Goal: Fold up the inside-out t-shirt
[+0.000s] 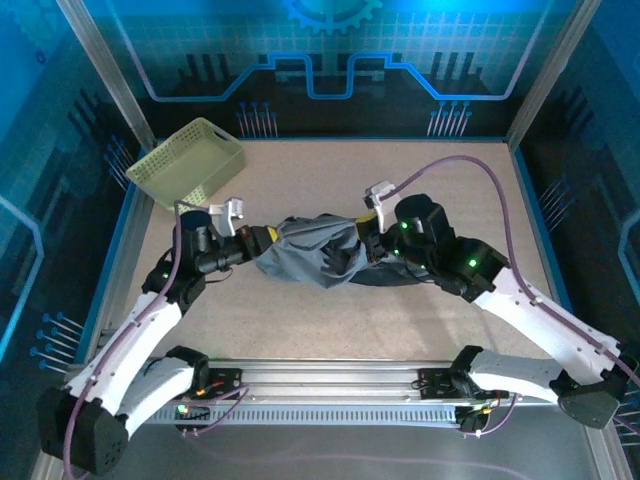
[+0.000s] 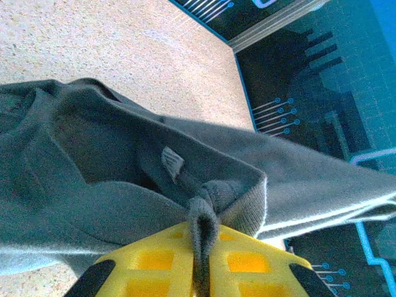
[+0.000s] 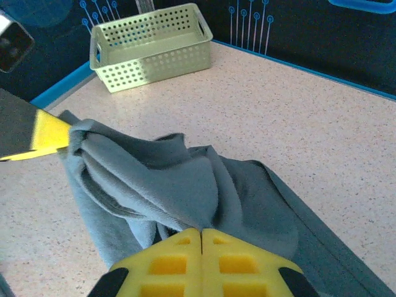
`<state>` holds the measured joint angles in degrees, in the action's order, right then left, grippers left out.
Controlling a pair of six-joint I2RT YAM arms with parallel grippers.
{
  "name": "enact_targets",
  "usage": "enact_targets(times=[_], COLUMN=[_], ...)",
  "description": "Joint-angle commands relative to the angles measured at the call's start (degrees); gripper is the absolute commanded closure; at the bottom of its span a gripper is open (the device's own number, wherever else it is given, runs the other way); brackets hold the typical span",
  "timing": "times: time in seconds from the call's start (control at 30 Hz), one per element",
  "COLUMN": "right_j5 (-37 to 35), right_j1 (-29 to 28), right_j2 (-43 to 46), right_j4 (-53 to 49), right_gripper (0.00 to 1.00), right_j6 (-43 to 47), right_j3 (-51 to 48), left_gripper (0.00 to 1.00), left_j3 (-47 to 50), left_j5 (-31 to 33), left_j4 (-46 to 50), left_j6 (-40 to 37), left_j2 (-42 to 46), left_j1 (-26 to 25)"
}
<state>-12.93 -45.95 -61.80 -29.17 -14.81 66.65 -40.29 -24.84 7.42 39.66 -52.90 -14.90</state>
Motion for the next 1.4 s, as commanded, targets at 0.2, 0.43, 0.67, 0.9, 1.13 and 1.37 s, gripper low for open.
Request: enact_targets(times=[0.2,0.43,0.67,0.9,1.13,1.37], right_j5=[4.0,2.47,2.81,3.7,3.75,2.17], right_j1=[9.53,12.63,13.43,13.52,13.52,13.94], right_j2=[-21.35,-31.84,-31.92,-30.5,-28.92,-28.53], right_j4=[2.26,0.01,1.03,2.04,3.5,3.0], right_gripper=[1.0,1.0,1.0,1.0,1.0,1.0], right_j6=[-7.27,-6.59,-6.7,-6.99,-7.7,-7.8], right_j3=[0.65,7.14,6.5,5.36,2.83,2.08], left_gripper=[0.71,0.35,0.33,0.36,0.44,0.71], left_j3=[-17.89,-22.53,-24.91,-25.33,-28.81,-30.14], left_j5=[18.3,34.93,38.62,35.4,37.08,39.48], left_j4=[25.31,31.0,30.02,26.67,27.01,27.71], left_j6=[-6.74,-10.41,-7.84,-1.38,-0.27,-0.43], left_j2=[-27.62,-24.69,-28.34,-34.81,-41.34,-44.37], left_j1=[-0.03,-9.72,-22.49,-22.63,-22.36,-21.75])
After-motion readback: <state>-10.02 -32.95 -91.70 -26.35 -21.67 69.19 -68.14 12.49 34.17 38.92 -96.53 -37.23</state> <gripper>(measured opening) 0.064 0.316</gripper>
